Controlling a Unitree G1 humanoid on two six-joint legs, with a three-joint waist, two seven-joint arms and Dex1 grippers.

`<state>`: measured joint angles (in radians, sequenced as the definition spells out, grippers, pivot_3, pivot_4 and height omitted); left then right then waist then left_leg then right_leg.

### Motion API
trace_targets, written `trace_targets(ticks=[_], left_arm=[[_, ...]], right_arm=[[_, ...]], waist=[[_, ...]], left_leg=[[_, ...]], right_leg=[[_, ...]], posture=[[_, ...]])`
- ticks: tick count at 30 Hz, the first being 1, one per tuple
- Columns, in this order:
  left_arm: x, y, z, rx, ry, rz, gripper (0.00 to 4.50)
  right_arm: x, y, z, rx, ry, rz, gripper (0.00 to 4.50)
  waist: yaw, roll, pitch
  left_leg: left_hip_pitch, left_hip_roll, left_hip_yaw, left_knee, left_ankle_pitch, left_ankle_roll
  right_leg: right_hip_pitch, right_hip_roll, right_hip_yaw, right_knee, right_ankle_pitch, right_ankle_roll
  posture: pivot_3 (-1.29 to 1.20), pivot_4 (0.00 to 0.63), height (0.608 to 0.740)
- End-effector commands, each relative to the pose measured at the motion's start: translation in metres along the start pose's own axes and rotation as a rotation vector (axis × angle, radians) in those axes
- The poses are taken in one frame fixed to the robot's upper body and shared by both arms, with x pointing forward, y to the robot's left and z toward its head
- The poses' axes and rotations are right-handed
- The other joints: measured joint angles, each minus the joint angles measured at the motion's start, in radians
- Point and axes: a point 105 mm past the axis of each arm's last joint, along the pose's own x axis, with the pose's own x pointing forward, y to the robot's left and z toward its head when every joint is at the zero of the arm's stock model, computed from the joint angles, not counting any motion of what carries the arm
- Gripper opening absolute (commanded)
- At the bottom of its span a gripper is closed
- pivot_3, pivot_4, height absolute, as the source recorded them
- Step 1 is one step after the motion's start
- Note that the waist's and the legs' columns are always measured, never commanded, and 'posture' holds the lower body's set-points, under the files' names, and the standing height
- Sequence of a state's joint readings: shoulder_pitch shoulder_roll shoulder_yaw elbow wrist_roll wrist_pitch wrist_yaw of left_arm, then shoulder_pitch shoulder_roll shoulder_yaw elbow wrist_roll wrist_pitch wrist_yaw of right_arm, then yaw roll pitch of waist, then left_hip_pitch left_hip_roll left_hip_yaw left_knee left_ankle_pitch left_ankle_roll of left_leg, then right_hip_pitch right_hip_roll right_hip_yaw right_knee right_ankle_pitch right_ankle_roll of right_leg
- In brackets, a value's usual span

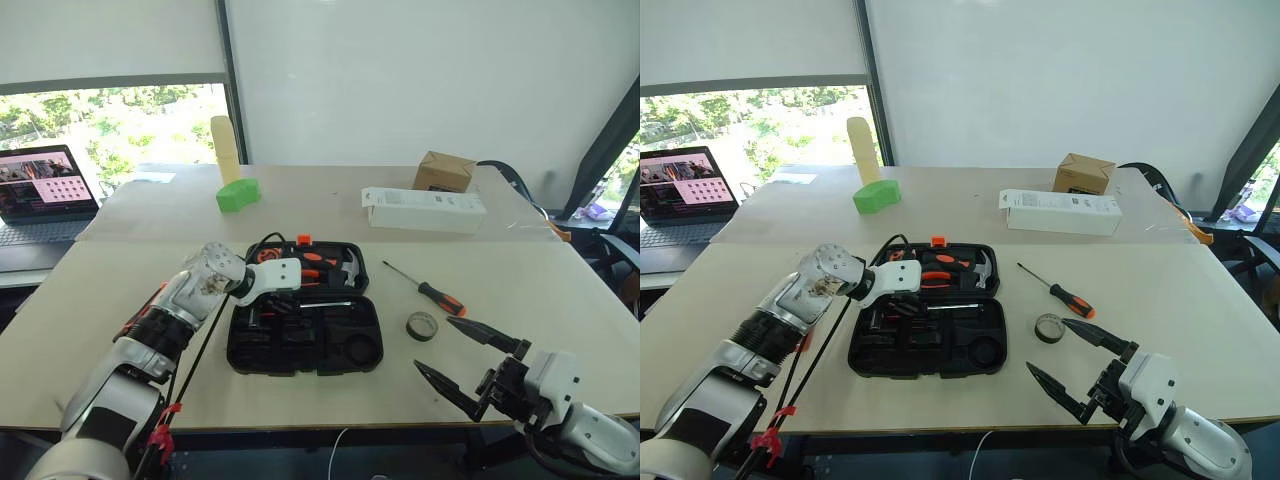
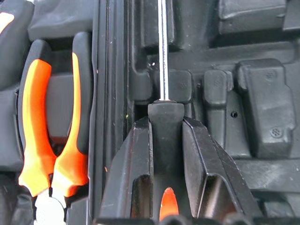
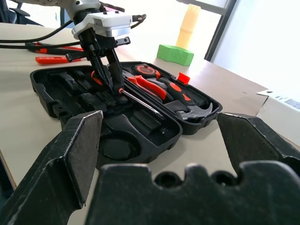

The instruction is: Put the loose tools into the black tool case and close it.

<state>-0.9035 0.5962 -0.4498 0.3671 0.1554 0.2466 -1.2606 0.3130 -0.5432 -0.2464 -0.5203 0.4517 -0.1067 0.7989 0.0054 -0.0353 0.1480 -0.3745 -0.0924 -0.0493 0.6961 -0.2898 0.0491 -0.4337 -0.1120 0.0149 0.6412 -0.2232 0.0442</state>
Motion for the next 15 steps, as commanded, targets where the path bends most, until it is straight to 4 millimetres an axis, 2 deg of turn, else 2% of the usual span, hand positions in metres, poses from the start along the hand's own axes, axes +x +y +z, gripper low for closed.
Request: trace_targets(ticks=[1,12,14,15], left_arm=[[-0.004,0.009,0.004,0.065,0.035,0.040,0.46],[-0.008,0.006,-0.006,0.063,0.093,0.033,0.46],[-0.007,0.008,-0.001,0.061,0.062,0.048,1.43],[-0.006,0.008,0.001,0.064,0.047,0.048,1.64]], right_arm=[[0.002,0.002,0.011,-0.027,-0.029,-0.003,4.50],[0.005,0.003,0.011,-0.022,-0.032,-0.001,4.50],[0.005,0.003,0.011,-0.021,-0.034,0.000,4.50],[0.005,0.003,0.011,-0.021,-0.034,0.000,4.50]], waist=[[0.000,0.000,0.000],[-0.003,0.000,0.000],[-0.003,0.000,0.000],[-0.002,0.000,0.000]], left_leg=[[0.000,0.000,0.000,0.000,0.000,0.000],[0.001,0.000,0.000,0.000,0.000,0.000],[0.001,0.000,0.000,0.000,0.000,0.000],[0.001,0.000,0.000,0.000,0.000,0.000]], right_leg=[[0.000,0.000,0.000,0.000,0.000,0.000],[0.000,0.000,0.000,0.000,0.000,0.000],[0.000,0.000,0.000,0.000,0.000,0.000],[0.001,0.000,0.000,0.000,0.000,0.000]], posture=[[0.00,0.150,0.740],[0.00,0.150,0.740],[0.00,0.150,0.740],[0.00,0.150,0.740]])
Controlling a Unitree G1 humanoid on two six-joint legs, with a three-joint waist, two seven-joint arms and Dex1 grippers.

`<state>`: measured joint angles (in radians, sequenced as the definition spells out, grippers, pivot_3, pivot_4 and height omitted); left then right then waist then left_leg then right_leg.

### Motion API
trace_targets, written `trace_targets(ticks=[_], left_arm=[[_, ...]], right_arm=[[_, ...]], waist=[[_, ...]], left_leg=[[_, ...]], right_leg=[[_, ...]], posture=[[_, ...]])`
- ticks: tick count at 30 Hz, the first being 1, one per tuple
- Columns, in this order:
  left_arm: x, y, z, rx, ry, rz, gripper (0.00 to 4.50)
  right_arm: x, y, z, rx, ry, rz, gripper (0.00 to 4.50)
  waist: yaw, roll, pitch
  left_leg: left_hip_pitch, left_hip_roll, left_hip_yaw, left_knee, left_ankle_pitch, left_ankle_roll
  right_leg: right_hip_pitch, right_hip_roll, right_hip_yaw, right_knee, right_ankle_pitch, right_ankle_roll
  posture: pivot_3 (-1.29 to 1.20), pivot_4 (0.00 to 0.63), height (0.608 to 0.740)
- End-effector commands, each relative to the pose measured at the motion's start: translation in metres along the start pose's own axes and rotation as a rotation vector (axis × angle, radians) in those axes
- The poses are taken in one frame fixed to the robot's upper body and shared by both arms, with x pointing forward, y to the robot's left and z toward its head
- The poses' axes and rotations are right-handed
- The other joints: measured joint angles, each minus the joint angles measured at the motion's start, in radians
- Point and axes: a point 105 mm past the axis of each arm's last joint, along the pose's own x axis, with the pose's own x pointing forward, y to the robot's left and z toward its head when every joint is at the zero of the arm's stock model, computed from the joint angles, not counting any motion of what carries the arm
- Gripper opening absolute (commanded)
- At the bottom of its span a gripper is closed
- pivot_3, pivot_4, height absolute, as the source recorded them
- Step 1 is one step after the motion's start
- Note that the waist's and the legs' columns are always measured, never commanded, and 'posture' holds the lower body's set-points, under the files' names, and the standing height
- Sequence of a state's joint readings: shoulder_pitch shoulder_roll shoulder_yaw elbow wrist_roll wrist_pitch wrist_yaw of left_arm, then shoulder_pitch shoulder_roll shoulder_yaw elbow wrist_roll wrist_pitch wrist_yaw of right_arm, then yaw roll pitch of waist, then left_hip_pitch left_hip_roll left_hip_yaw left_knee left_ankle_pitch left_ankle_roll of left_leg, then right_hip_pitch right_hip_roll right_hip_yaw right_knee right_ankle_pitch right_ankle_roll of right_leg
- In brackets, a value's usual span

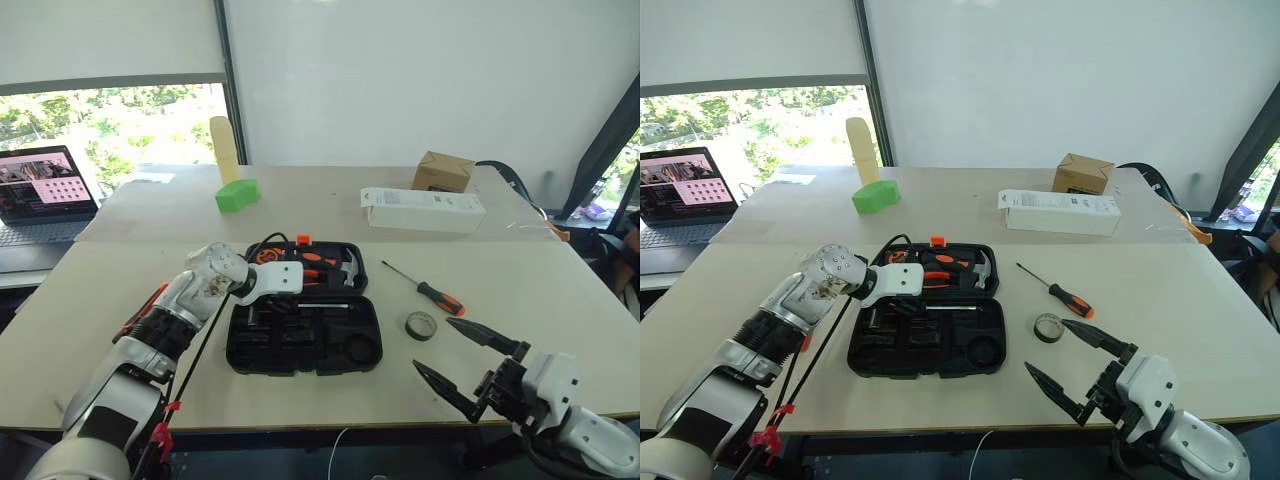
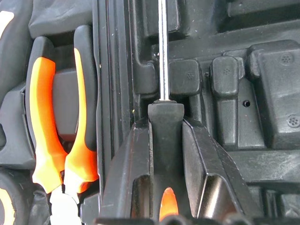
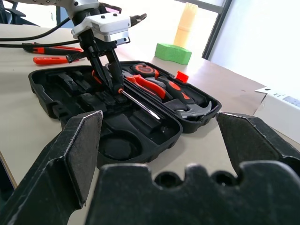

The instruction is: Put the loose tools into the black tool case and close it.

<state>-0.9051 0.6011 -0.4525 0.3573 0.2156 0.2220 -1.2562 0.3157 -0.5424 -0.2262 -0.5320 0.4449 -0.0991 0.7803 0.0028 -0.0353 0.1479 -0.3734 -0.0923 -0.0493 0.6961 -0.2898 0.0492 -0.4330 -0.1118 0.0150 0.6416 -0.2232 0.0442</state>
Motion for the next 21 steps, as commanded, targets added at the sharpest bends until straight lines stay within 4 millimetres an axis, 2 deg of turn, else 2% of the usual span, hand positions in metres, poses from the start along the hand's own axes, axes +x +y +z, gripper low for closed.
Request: trace_targets(ticks=[1,2,3,4,5,8,11,12,13,19,20,21], left_arm=[[-0.006,0.006,0.012,0.000,-0.051,0.030,1.99],[-0.009,0.007,0.020,0.013,-0.094,0.031,2.35],[-0.012,0.007,0.025,0.023,-0.120,0.034,2.53],[-0.015,0.008,0.029,0.036,-0.139,0.039,3.06],[-0.019,0.009,0.033,0.050,-0.156,0.043,3.31],[-0.035,0.014,0.042,0.038,-0.228,0.067,3.31],[-0.044,0.016,0.030,0.033,-0.231,0.091,3.31],[-0.044,0.017,0.024,0.029,-0.222,0.103,2.78],[-0.043,0.015,0.018,0.022,-0.225,0.097,2.65],[-0.024,0.011,-0.007,-0.169,-0.239,0.097,0.38],[-0.021,0.010,-0.007,-0.191,-0.250,0.091,0.11],[-0.019,0.009,-0.006,-0.208,-0.264,0.090,0.05]], right_arm=[[0.003,0.000,0.011,-0.029,-0.035,0.000,4.50],[0.002,0.000,0.011,-0.029,-0.034,0.002,4.50],[0.002,0.000,0.010,-0.028,-0.033,0.003,4.50],[0.002,0.000,0.010,-0.027,-0.033,0.004,4.50],[0.002,0.000,0.009,-0.026,-0.031,0.006,4.50],[0.004,0.000,0.008,-0.023,-0.033,0.015,4.50],[0.006,-0.001,0.007,-0.025,-0.038,0.023,4.50],[0.007,-0.001,0.007,-0.027,-0.039,0.024,4.50],[0.008,-0.002,0.007,-0.028,-0.042,0.024,4.50],[0.012,-0.003,0.007,-0.032,-0.052,0.032,4.50],[0.013,-0.003,0.007,-0.032,-0.053,0.034,4.50],[0.013,-0.002,0.007,-0.032,-0.054,0.035,4.50]], waist=[[0.002,0.000,0.000],[0.003,0.000,0.000],[0.006,0.000,0.000],[0.007,0.000,0.000],[0.008,0.000,0.000],[0.008,0.000,0.000],[0.004,0.000,0.000],[0.003,0.000,0.000],[0.003,0.000,0.000],[0.009,0.000,0.000],[0.010,0.000,0.000],[0.011,0.000,0.000]], left_leg=[[0.001,0.000,0.000,0.000,0.000,0.000],[0.002,0.000,0.000,0.000,0.000,0.000],[0.003,0.000,0.000,0.000,0.000,0.001],[0.003,0.000,-0.001,0.000,-0.004,0.006],[0.003,0.000,-0.001,0.001,-0.004,0.007],[0.003,0.000,-0.001,0.001,-0.003,0.004],[0.003,0.000,-0.001,0.001,-0.001,0.002],[0.003,0.000,-0.001,0.001,0.000,0.000],[0.003,0.000,-0.001,0.000,0.000,0.000],[0.003,0.000,-0.001,0.001,0.000,0.001],[0.003,0.000,-0.001,0.001,0.000,0.001],[0.003,0.000,-0.001,0.001,-0.001,0.001]], right_leg=[[0.001,0.000,0.000,0.000,0.000,0.000],[0.002,0.000,0.000,0.000,0.000,0.000],[0.003,0.000,0.000,0.000,0.000,0.000],[0.004,0.000,-0.001,-0.001,0.000,0.000],[0.004,0.000,-0.001,-0.001,0.000,0.000],[0.004,0.000,-0.001,-0.001,0.000,0.000],[0.003,0.000,-0.001,-0.001,0.000,0.000],[0.003,0.000,0.000,-0.001,0.000,0.000],[0.003,0.000,0.000,-0.001,0.000,0.000],[0.004,0.000,-0.001,-0.001,0.000,0.000],[0.004,0.000,-0.001,-0.001,0.000,0.000],[0.004,0.000,-0.001,-0.001,0.000,0.000]], posture=[[0.00,0.150,0.740],[0.00,0.150,0.740],[0.00,0.150,0.740],[0.00,0.150,0.740],[0.00,0.150,0.740],[0.00,0.150,0.740],[0.00,0.150,0.740],[0.00,0.150,0.740],[0.00,0.150,0.740],[0.00,0.150,0.740],[0.00,0.150,0.740],[0.00,0.150,0.740]])
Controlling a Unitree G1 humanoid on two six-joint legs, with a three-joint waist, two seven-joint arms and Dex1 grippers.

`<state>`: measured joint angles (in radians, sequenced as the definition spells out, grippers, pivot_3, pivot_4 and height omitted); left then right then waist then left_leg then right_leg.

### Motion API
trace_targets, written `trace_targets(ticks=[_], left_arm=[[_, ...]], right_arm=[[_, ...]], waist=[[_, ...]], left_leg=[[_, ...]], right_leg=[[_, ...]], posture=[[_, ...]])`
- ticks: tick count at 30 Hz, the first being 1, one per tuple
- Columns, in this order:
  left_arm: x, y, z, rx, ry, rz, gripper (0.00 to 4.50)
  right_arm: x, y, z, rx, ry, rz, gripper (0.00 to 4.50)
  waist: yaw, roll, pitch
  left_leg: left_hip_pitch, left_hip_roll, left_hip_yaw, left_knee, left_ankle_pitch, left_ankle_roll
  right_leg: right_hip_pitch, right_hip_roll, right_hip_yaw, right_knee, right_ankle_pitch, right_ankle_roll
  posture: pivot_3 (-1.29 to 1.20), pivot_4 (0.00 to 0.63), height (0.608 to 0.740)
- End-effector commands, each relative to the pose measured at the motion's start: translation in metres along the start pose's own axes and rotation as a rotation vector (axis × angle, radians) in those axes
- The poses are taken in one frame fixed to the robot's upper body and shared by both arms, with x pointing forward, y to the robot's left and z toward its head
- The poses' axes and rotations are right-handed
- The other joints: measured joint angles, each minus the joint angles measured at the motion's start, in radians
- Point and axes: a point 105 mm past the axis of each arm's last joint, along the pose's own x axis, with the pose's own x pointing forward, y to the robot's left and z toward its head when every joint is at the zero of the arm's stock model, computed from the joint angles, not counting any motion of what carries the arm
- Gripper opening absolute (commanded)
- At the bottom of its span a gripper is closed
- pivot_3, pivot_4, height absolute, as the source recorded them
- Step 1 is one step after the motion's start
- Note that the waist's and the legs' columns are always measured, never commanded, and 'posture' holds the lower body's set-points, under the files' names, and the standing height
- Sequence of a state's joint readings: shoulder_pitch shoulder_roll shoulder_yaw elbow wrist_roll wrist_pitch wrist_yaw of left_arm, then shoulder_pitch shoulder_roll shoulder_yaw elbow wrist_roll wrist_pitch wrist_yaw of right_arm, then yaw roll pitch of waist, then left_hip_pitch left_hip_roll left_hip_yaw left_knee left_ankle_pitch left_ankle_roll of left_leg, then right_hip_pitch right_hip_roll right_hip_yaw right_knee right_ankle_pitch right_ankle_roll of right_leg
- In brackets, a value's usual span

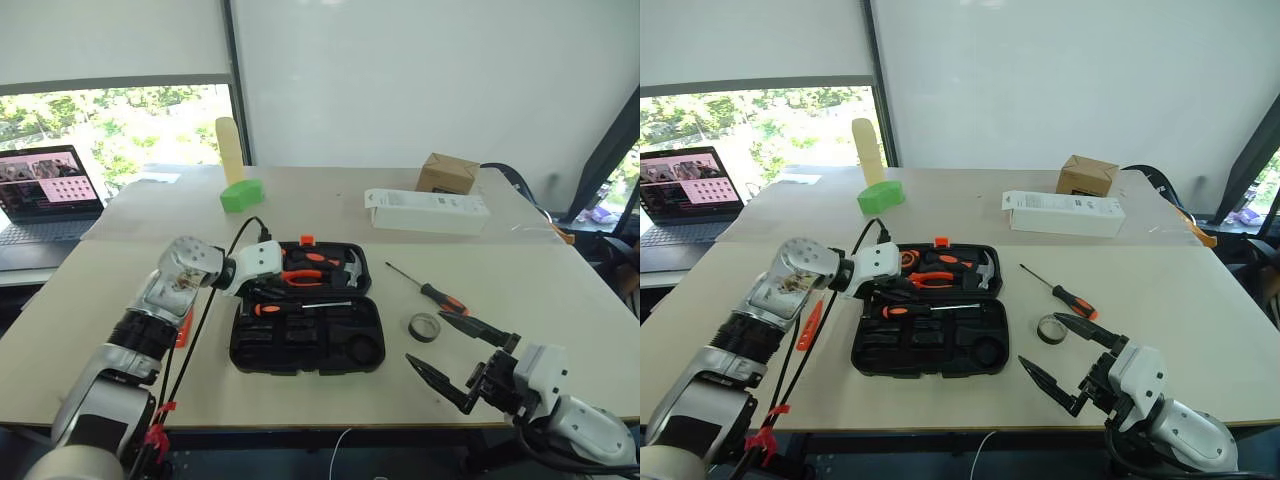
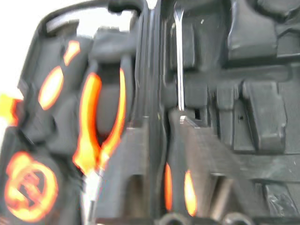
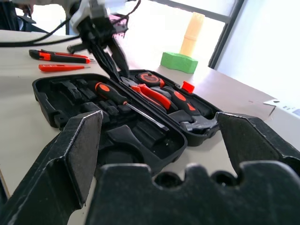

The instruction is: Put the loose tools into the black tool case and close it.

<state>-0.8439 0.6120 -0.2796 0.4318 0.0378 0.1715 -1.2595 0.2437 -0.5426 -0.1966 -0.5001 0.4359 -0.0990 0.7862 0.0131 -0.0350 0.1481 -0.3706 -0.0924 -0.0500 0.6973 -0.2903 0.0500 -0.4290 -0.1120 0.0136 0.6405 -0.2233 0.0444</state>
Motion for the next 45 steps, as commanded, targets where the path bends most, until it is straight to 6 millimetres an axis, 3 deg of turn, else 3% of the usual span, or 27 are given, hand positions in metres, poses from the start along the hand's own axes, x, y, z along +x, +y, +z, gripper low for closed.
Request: trace_targets(ticks=[1,14,20,23,26,28,31,33,37,40,42,45], left_arm=[[0.004,0.000,0.004,-0.038,-0.038,0.008,0.05],[0.028,-0.024,-0.024,-0.022,0.087,-0.031,0.05],[0.041,-0.037,-0.040,0.038,0.255,-0.044,0.05],[0.045,-0.040,-0.039,0.066,0.265,-0.046,0.05],[0.040,-0.031,-0.025,0.017,0.142,0.008,0.05],[0.017,-0.015,-0.003,-0.021,-0.085,0.082,0.05],[-0.026,-0.013,-0.003,-0.076,-0.251,0.074,0.72],[-0.057,-0.014,-0.009,-0.077,-0.357,0.108,1.45],[-0.098,-0.033,-0.044,-0.100,-0.364,0.109,2.91],[-0.121,-0.053,-0.073,-0.196,-0.311,0.094,3.86],[-0.128,-0.063,-0.080,-0.205,-0.296,0.099,4.48],[-0.127,-0.069,-0.077,-0.203,-0.322,0.093,4.48]], right_arm=[[0.003,0.001,0.005,-0.017,-0.024,0.015,4.50],[0.003,0.001,0.005,-0.014,-0.022,0.016,4.50],[0.001,0.000,0.002,-0.011,-0.017,-0.013,4.50],[0.001,0.000,0.001,-0.013,-0.016,-0.020,4.50],[-0.006,-0.008,0.000,-0.025,-0.003,-0.077,4.50],[-0.029,-0.016,-0.004,-0.014,0.050,-0.151,4.50],[-0.064,-0.024,-0.015,-0.011,0.150,-0.239,4.50],[-0.087,-0.028,-0.026,-0.007,0.222,-0.295,4.50],[-0.111,-0.032,-0.040,0.012,0.301,-0.352,4.50],[-0.107,-0.038,-0.041,0.013,0.308,-0.336,4.50],[-0.092,-0.056,-0.043,0.025,0.328,-0.333,4.50],[-0.073,-0.077,-0.046,0.052,0.376,-0.316,4.50]], waist=[[0.000,0.000,0.000],[-0.001,0.001,-0.001],[0.001,0.009,-0.007],[-0.001,0.014,-0.011],[-0.001,0.015,-0.012],[0.000,0.016,-0.012],[-0.001,0.015,-0.011],[-0.007,0.014,-0.010],[-0.021,0.016,-0.010],[-0.028,0.017,-0.009],[-0.029,0.018,-0.008],[-0.019,0.017,-0.006]], left_leg=[[0.000,0.000,0.000,0.000,0.000,0.000],[0.003,0.000,0.000,0.000,-0.003,0.005],[0.007,0.000,0.000,0.000,-0.005,0.008],[0.010,0.000,0.000,-0.001,-0.005,0.009],[0.016,0.000,0.000,-0.003,-0.005,0.009],[0.017,0.001,0.000,-0.003,-0.006,0.009],[0.014,0.001,-0.001,-0.003,-0.007,0.009],[0.005,0.001,-0.001,-0.003,-0.004,0.001],[0.003,0.001,-0.001,-0.004,-0.004,0.000],[0.008,0.001,0.000,-0.005,-0.011,0.011],[0.009,0.001,0.000,-0.004,-0.012,0.011],[0.013,0.001,0.000,-0.003,-0.012,0.011]], right_leg=[[0.000,0.000,0.000,0.000,0.000,0.000],[0.004,0.000,0.000,-0.001,0.000,0.000],[0.008,0.000,0.000,-0.001,0.000,0.001],[0.011,0.000,0.001,-0.002,-0.001,0.001],[0.017,0.000,0.001,-0.003,-0.001,0.002],[0.019,0.000,0.001,-0.006,-0.002,0.003],[0.014,0.000,0.001,-0.008,-0.002,0.003],[0.006,0.000,0.001,-0.007,-0.001,0.002],[0.002,0.000,0.002,-0.009,-0.001,0.002],[0.007,0.000,0.003,-0.010,-0.001,0.002],[0.007,0.000,0.003,-0.010,-0.001,0.002],[0.008,-0.001,0.003,-0.011,0.002,0.003]], posture=[[0.00,0.150,0.740],[0.00,0.150,0.740],[0.00,0.150,0.740],[0.00,0.150,0.740],[0.00,0.150,0.740],[0.00,0.150,0.740],[0.00,0.150,0.740],[0.00,0.150,0.740],[0.00,0.150,0.740],[0.00,0.150,0.740],[0.00,0.150,0.740],[0.00,0.150,0.740]])
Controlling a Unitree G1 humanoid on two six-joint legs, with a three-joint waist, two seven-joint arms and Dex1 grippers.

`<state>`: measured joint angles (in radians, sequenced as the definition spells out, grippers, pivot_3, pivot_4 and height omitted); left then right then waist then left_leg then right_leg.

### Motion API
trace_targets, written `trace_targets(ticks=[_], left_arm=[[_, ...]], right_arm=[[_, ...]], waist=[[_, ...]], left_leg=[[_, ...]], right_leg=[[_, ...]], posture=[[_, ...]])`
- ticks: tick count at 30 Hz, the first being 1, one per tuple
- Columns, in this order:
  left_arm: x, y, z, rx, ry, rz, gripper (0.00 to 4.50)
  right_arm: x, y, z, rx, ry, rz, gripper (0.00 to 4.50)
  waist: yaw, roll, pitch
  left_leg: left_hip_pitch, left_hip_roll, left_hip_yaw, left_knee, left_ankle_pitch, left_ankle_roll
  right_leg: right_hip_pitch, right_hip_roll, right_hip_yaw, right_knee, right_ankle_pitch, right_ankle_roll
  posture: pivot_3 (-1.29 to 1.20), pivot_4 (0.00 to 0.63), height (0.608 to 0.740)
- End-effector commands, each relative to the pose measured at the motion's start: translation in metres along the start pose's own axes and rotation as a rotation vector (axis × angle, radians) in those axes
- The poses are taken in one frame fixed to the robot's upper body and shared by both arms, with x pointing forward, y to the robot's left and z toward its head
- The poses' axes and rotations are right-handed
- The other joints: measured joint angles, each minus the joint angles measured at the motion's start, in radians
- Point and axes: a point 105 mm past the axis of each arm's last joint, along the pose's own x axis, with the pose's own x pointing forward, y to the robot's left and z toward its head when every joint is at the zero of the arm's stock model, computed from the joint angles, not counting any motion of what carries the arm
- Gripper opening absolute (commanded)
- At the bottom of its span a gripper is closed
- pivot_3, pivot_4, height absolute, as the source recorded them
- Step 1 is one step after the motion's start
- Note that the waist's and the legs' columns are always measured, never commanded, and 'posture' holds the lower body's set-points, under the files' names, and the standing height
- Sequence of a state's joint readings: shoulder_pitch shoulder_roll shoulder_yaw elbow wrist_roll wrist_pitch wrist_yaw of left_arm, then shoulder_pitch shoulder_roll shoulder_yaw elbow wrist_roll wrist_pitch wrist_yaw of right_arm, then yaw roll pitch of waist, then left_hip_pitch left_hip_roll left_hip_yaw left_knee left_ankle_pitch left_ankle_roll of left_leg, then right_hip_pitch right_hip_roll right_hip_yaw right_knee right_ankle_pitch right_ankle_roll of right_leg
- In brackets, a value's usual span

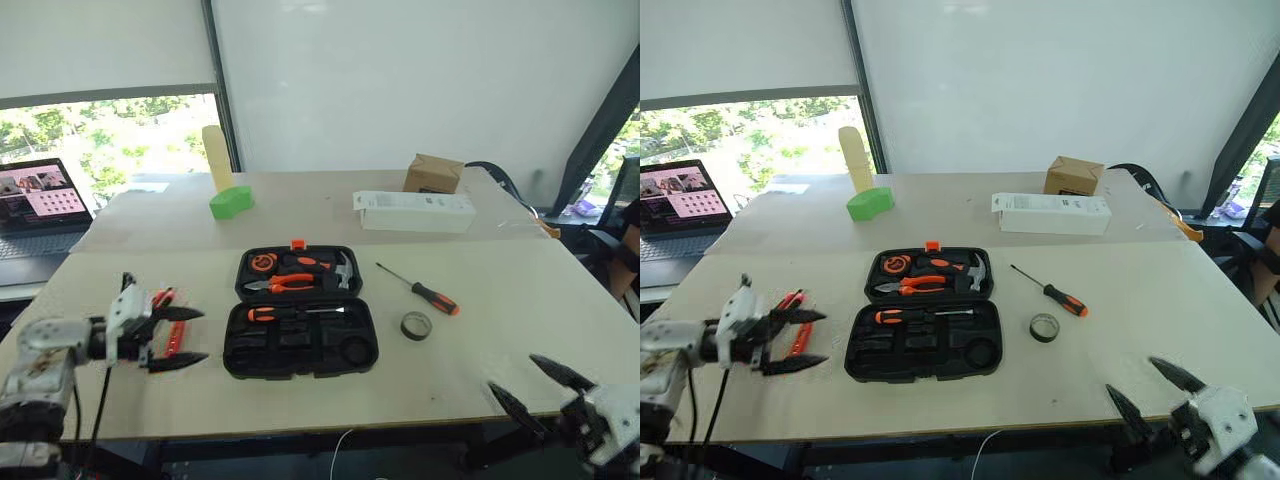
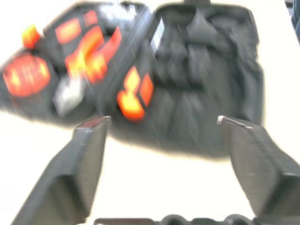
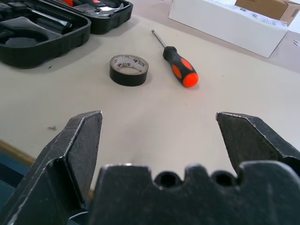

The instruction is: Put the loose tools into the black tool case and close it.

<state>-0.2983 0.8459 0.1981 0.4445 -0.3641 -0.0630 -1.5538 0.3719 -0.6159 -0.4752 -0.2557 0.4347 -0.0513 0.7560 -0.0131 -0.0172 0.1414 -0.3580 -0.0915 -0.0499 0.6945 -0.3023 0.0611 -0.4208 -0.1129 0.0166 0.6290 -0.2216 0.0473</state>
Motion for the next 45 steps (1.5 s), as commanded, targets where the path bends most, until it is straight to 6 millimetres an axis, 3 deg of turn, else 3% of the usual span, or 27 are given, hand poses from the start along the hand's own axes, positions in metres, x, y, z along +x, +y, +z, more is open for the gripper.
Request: trace_targets(ticks=[1,6,10,14,17,25,27,30,31,34,39,42,45], left_arm=[[-0.002,-0.001,0.022,0.074,-0.074,0.007,4.48],[0.017,-0.015,0.030,0.064,-0.156,-0.015,4.48],[0.022,-0.022,0.029,0.064,-0.175,-0.005,4.48],[0.021,-0.027,0.025,0.057,-0.187,0.013,4.48],[0.020,-0.030,0.020,0.050,-0.194,0.027,4.50],[0.021,-0.031,0.015,0.041,-0.204,0.041,4.50],[0.019,-0.031,0.014,0.043,-0.211,0.047,4.50],[0.018,-0.029,0.014,0.035,-0.231,0.071,4.50],[0.017,-0.029,0.013,0.028,-0.233,0.078,4.50],[0.015,-0.030,0.008,0.012,-0.229,0.093,4.50],[0.015,-0.030,0.004,0.003,-0.223,0.113,4.50],[0.013,-0.031,0.005,0.004,-0.222,0.126,4.50],[0.011,-0.032,0.007,0.005,-0.216,0.138,4.50]], right_arm=[[0.033,-0.017,0.012,0.025,0.057,0.025,4.50],[0.100,-0.037,0.008,0.070,0.283,0.119,4.50],[0.134,-0.037,0.006,0.008,0.364,0.187,4.50],[0.153,-0.044,0.001,-0.022,0.421,0.209,4.50],[0.165,-0.043,-0.004,-0.034,0.447,0.236,3.82],[0.173,-0.041,-0.003,-0.068,0.409,0.286,1.07],[0.171,-0.036,0.011,-0.133,0.328,0.341,1.02],[0.165,-0.008,0.065,-0.295,0.048,0.511,1.02],[0.162,0.011,0.085,-0.348,-0.047,0.597,1.02],[0.161,0.062,0.116,-0.387,-0.160,0.790,1.02],[0.173,0.118,0.123,-0.461,-0.139,0.933,1.02],[0.175,0.148,0.111,-0.449,-0.044,1.019,1.02],[0.185,0.158,0.098,-0.451,0.033,1.000,1.02]], waist=[[0.012,-0.001,0.000],[0.014,0.001,0.001],[0.014,0.001,0.001],[0.005,0.001,0.001],[-0.001,0.001,0.001],[-0.004,0.001,0.001],[-0.002,0.002,0.001],[-0.002,0.002,0.001],[-0.004,0.002,0.002],[-0.027,0.003,0.002],[-0.030,0.002,0.002],[-0.020,0.002,0.002],[-0.009,0.002,0.002]], left_leg=[[0.000,0.000,0.000,0.000,0.000,-0.001],[-0.002,0.001,0.000,0.000,0.001,-0.001],[-0.013,0.002,-0.002,0.000,0.007,-0.012],[-0.028,0.001,-0.001,0.002,0.007,-0.011],[-0.029,0.000,-0.001,0.002,0.007,-0.011],[-0.025,0.000,-0.001,0.002,0.007,-0.011],[-0.025,0.000,-0.001,0.002,0.007,-0.011],[-0.026,0.000,-0.001,0.002,0.007,-0.011],[-0.027,0.000,-0.001,0.002,0.007,-0.011],[-0.028,0.000,0.001,0.002,0.007,-0.012],[-0.021,0.000,-0.003,0.001,0.007,-0.013],[-0.024,0.000,-0.003,0.002,0.007,-0.013],[-0.029,-0.001,-0.003,0.004,0.007,-0.013]], right_leg=[[0.000,0.000,-0.001,0.000,0.000,0.000],[0.000,0.000,-0.001,0.000,0.001,-0.002],[-0.010,0.001,-0.002,0.001,0.001,-0.003],[-0.022,0.000,-0.003,0.002,0.002,-0.002],[-0.022,-0.001,-0.003,0.001,0.003,0.000],[-0.020,0.000,-0.003,-0.001,0.004,-0.001],[-0.020,0.000,-0.003,-0.001,0.004,-0.001],[-0.021,0.000,-0.003,0.000,0.004,-0.001],[-0.022,0.000,-0.003,0.001,0.004,-0.001],[-0.028,0.000,-0.002,0.003,0.005,-0.003],[-0.028,0.003,-0.004,0.003,0.009,-0.009],[-0.031,0.003,-0.003,0.003,0.011,-0.009],[-0.036,0.003,-0.004,0.003,0.012,-0.008]], posture=[[0.00,0.150,0.740],[0.00,0.150,0.740],[0.00,0.150,0.740],[0.00,0.150,0.740],[0.00,0.150,0.740],[0.00,0.150,0.740],[0.00,0.150,0.740],[0.00,0.150,0.740],[0.00,0.150,0.740],[0.00,0.150,0.740],[0.00,0.150,0.740],[0.00,0.150,0.740],[0.00,0.150,0.740]])
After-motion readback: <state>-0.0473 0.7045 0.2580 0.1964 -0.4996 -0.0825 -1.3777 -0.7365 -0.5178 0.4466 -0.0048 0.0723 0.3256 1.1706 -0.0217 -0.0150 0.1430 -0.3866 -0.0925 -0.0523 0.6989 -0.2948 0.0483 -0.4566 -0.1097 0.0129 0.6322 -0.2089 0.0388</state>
